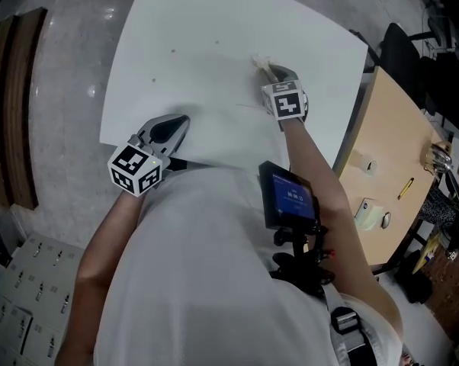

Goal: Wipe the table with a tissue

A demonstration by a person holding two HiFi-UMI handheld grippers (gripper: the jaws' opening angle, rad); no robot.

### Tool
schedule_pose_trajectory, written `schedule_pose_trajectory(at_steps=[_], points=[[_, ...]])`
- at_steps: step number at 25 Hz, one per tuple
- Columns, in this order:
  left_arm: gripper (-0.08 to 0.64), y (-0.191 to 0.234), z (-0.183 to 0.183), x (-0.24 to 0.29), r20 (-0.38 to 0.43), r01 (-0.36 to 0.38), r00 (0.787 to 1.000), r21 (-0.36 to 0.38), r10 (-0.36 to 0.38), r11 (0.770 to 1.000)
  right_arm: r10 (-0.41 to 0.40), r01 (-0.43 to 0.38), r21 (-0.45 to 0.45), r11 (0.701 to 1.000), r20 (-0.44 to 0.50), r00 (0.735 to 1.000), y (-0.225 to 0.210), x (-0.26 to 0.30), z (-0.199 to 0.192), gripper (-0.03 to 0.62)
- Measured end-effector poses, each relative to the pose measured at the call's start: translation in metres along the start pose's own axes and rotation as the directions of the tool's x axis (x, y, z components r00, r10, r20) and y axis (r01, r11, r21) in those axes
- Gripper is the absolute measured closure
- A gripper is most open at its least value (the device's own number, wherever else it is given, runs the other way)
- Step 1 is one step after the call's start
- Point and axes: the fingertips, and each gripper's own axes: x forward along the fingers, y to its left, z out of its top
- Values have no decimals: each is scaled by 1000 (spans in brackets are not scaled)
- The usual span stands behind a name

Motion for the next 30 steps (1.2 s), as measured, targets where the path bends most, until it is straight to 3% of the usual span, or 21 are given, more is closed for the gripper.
schedule_pose_trajectory(at_steps=[4,7,15,17,19,20,22,24,27,30], points=[[552,-7,3,7,-2,13,1000,12,-13,1000,134,-134,-157,978,-13,991,26,-6,-5,502],[552,-11,2,10,-6,18,1000,16,-18,1000,177,-181,-266,947,-41,983,24,-13,-18,502],[552,-15,1,12,-9,23,1000,23,-23,999,33,-45,-208,977,-64,997,-37,-33,-53,502],[552,-16,1,12,-6,23,1000,23,-23,999,-13,2,-142,990,-77,997,-56,-39,-60,502],[552,-16,2,11,-2,23,1000,21,-23,999,-41,42,28,999,-27,999,-76,-47,-58,502],[552,-16,1,10,0,24,1000,20,-24,1000,-59,56,141,988,19,998,-88,-54,-54,502],[552,-16,-1,8,3,23,1000,15,-23,1000,-119,83,345,935,84,989,-112,-67,-51,502],[552,-16,-5,5,5,23,1000,11,-23,1000,-181,122,464,877,84,980,-132,-78,-55,502],[552,-16,-8,0,14,24,1000,6,-24,1000,-226,164,518,840,59,972,-140,-88,-62,502],[552,-14,-9,-6,20,31,999,5,-31,1000,-228,164,501,850,70,971,-125,-89,-55,502]])
